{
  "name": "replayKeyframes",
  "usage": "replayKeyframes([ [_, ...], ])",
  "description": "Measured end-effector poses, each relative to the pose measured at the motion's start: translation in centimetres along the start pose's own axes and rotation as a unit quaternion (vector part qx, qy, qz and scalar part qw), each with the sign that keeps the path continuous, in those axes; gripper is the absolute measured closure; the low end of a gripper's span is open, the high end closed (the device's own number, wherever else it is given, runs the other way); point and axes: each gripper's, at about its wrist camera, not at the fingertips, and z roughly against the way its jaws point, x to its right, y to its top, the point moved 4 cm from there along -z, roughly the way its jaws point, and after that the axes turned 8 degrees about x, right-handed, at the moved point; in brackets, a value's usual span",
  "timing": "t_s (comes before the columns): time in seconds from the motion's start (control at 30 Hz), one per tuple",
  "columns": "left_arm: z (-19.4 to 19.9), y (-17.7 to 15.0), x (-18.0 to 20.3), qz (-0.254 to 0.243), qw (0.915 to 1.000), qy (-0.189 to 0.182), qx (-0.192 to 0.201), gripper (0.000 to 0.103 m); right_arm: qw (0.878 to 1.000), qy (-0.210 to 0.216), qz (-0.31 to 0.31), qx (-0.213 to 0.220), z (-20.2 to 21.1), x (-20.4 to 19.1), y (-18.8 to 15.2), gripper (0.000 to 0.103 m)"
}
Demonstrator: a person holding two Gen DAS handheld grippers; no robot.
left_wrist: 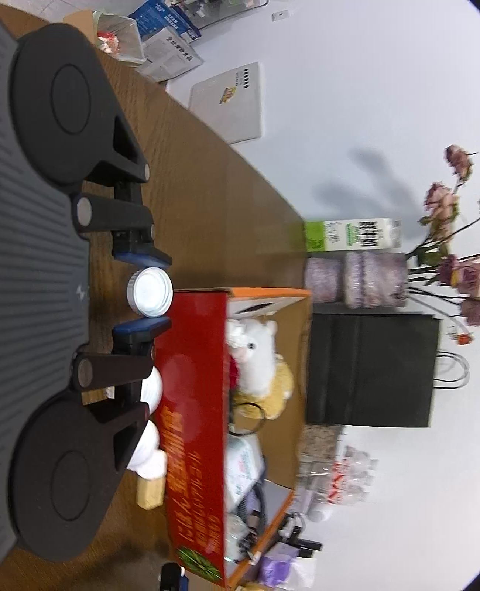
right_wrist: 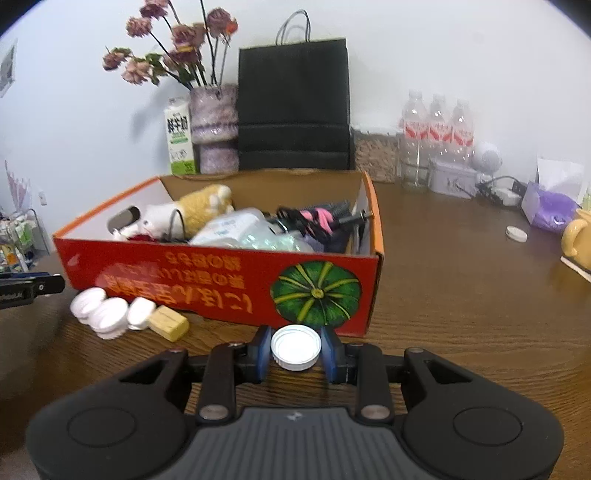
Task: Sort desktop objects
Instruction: 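Carry both white caps into the box and open both grippers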
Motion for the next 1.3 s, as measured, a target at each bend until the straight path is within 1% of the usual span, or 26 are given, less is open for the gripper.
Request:
replayKeyframes([
  [0.13, 1.9, 2.0, 0.1, 0.007, 0.9993, -0.005, 0.037, 0.074, 1.000, 0.009, 0.007, 0.028, 1.6, -0.7, 1.6, 0.076],
  [0.27, 3.2, 4.9, 0.8, 0.011, 0.9965, -0.013, 0.081, 0.074, 0.998, 0.017, 0.017, 0.062, 2.7, -1.3, 4.0, 0.076],
  [0.43, 3.2, 7.8, 2.7, 0.010, 0.9925, -0.033, 0.117, 0.074, 0.995, 0.021, 0.026, 0.098, 2.5, -2.2, 7.3, 0.076],
  [0.53, 2.5, 8.9, 4.1, 0.009, 0.9909, -0.046, 0.126, 0.074, 0.994, 0.024, 0.023, 0.107, 1.5, -2.6, 8.8, 0.076],
  [0.7, 0.0, 10.0, 6.3, 0.009, 0.9901, -0.066, 0.124, 0.074, 0.993, 0.020, 0.016, 0.111, -1.0, -2.7, 10.8, 0.076],
  [0.9, -3.9, 10.1, 8.1, 0.004, 0.9920, -0.073, 0.102, 0.074, 0.994, 0.015, 0.003, 0.108, -4.6, -2.1, 11.6, 0.076],
  [1.07, -7.9, 9.1, 8.3, 0.016, 0.9952, -0.062, 0.074, 0.074, 0.995, 0.011, -0.008, 0.100, -7.8, -1.2, 10.9, 0.076],
  [1.13, -9.0, 8.4, 8.1, 0.008, 0.9965, -0.058, 0.059, 0.073, 0.996, 0.003, 0.000, 0.091, -8.7, -0.9, 10.1, 0.076],
  [1.2, -9.8, 7.6, 7.9, 0.001, 0.9978, -0.047, 0.047, 0.074, 0.997, 0.002, 0.006, 0.080, -9.4, -0.6, 9.3, 0.076],
  [1.3, -10.5, 6.7, 7.9, -0.013, 0.9987, -0.033, 0.037, 0.073, 0.998, 0.004, 0.002, 0.064, -10.2, -0.3, 8.6, 0.076],
])
